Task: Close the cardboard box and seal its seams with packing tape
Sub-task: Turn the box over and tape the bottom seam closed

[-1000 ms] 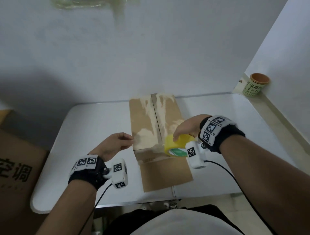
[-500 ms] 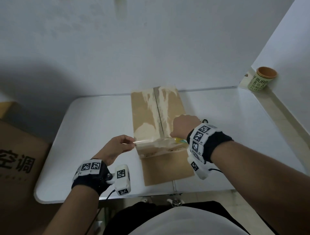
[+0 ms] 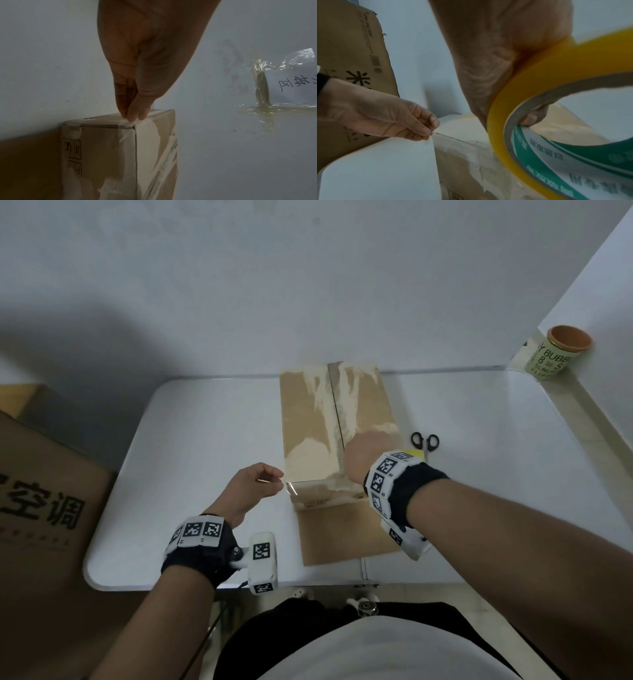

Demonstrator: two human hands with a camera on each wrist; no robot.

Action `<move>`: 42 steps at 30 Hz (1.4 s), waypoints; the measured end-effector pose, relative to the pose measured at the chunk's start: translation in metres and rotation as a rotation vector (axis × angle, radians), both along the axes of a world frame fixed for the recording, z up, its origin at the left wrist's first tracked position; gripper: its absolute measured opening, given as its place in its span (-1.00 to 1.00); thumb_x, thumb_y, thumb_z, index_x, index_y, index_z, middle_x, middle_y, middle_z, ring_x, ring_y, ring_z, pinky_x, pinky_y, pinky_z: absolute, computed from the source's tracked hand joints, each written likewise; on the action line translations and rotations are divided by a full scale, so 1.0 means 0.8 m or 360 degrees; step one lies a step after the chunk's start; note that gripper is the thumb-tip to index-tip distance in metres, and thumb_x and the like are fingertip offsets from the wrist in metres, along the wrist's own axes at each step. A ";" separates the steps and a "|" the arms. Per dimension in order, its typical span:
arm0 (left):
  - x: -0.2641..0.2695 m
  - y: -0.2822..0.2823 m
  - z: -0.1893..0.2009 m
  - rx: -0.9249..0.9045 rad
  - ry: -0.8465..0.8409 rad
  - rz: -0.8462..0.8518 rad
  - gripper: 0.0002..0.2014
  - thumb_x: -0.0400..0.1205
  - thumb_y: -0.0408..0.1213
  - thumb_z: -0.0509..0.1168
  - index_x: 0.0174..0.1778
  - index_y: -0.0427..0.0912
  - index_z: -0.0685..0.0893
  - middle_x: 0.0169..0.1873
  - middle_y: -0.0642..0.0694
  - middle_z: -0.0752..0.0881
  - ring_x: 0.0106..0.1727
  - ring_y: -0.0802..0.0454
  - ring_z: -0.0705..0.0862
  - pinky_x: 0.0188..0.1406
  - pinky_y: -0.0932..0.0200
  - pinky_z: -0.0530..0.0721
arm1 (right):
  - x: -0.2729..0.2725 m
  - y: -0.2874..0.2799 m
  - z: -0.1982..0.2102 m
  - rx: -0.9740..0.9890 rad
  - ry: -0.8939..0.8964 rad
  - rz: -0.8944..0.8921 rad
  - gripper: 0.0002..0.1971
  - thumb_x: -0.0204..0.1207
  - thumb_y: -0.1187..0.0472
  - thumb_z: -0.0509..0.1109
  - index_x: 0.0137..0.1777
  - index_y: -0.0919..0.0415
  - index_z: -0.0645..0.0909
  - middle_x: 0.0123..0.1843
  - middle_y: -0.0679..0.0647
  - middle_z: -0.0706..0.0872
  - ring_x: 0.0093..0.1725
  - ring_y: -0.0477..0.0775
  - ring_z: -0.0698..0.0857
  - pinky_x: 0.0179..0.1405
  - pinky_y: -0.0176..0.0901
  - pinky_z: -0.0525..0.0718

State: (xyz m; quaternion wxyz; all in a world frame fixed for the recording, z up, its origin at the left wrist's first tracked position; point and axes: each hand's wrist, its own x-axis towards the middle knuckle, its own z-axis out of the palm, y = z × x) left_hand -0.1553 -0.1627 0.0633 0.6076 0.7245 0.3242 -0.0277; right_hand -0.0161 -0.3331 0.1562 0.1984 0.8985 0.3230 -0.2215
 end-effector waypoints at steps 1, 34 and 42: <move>0.000 0.001 0.000 -0.0003 0.0001 -0.0007 -0.82 0.56 -0.51 0.40 0.03 -0.24 0.72 -0.15 -0.09 0.70 -0.14 0.07 0.66 0.08 0.25 0.61 | -0.001 0.004 0.002 -0.0012 0.0022 -0.0015 -0.70 0.64 0.27 0.18 -0.37 0.22 0.42 -0.29 0.05 0.54 0.02 0.10 0.68 -0.06 -0.13 0.52; 0.072 -0.014 0.056 0.1033 -0.0080 -0.1042 -0.84 0.62 -0.17 0.36 0.03 -0.14 0.71 -0.10 0.04 0.70 -0.10 0.11 0.63 -0.14 0.35 0.50 | 0.006 0.024 -0.002 -0.0149 0.0094 -0.0117 -0.67 0.65 0.24 0.19 -0.38 0.19 0.37 -0.38 0.03 0.43 -0.42 -0.01 0.43 -0.10 -0.15 0.47; 0.094 -0.024 0.036 0.1013 0.0086 -0.1319 -0.79 0.52 -0.19 0.46 -0.14 -0.23 0.61 -0.25 -0.04 0.59 -0.24 0.05 0.50 -0.38 0.34 0.39 | 0.021 0.010 -0.024 0.0041 0.0013 -0.0166 -0.68 0.54 0.06 0.30 0.22 0.15 0.66 0.20 0.16 0.70 0.25 0.22 0.66 0.03 -0.04 0.53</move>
